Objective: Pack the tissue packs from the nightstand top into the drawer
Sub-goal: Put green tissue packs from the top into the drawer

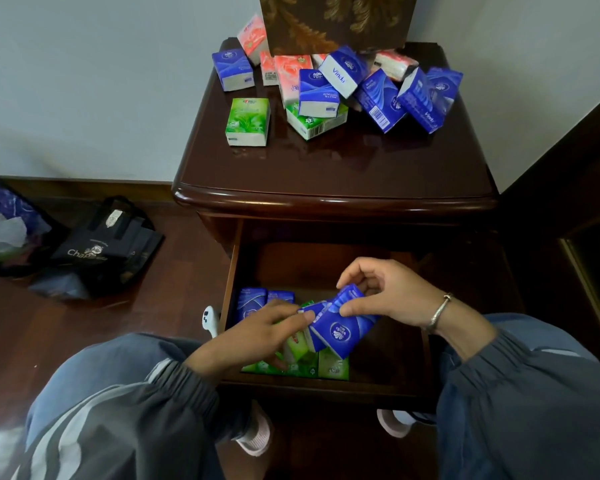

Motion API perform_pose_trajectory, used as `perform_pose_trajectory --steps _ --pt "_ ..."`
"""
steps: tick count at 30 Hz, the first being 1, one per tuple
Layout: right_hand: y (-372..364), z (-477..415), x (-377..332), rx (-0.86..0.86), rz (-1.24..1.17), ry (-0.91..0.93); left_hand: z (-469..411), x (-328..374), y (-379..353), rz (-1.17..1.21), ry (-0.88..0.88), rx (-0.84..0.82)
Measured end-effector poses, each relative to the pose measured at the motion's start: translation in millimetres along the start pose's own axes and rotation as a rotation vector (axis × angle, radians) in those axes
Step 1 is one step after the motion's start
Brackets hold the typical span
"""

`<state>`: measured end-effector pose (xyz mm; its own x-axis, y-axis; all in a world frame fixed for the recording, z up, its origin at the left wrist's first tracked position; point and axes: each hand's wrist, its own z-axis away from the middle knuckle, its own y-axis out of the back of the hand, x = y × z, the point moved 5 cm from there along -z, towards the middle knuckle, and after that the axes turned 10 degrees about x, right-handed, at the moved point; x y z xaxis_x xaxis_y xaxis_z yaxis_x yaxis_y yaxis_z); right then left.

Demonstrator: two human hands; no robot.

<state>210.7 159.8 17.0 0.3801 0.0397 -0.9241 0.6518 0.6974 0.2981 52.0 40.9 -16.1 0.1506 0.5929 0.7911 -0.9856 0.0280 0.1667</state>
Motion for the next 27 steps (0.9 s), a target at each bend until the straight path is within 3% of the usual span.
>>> perform_pose_trajectory --steps 6,9,11,15,20,23,25,27 --pt "-6.3 -5.3 -0.4 0.224 -0.167 0.030 4.0 4.4 -8.1 0.114 -0.013 -0.017" --pt "-10.8 -6.8 2.5 0.296 -0.057 0.054 -0.1 3.3 -11.1 0.163 -0.010 0.059" --pt "-12.9 -8.4 9.0 0.284 -0.025 -0.030 -3.2 3.7 -9.9 0.210 -0.021 0.131" --pt "-17.2 -9.1 23.7 0.238 -0.216 -0.239 -8.1 2.8 -2.6 0.180 -0.037 0.260" --pt "-21.5 -21.8 31.0 0.258 -0.517 -0.323 -11.2 -1.9 1.1 0.144 -0.023 0.197" --pt "-13.3 -39.2 40.0 0.362 -0.558 -0.345 -16.6 -3.4 28.4 0.171 -0.014 0.397" --pt "-6.7 -52.5 53.4 0.420 -0.340 -0.342 -16.0 -7.1 57.6 0.175 -0.002 0.622" --pt "-12.1 -64.0 69.3 0.363 -0.067 -0.338 -12.1 -9.7 79.7 0.177 -0.042 0.775"
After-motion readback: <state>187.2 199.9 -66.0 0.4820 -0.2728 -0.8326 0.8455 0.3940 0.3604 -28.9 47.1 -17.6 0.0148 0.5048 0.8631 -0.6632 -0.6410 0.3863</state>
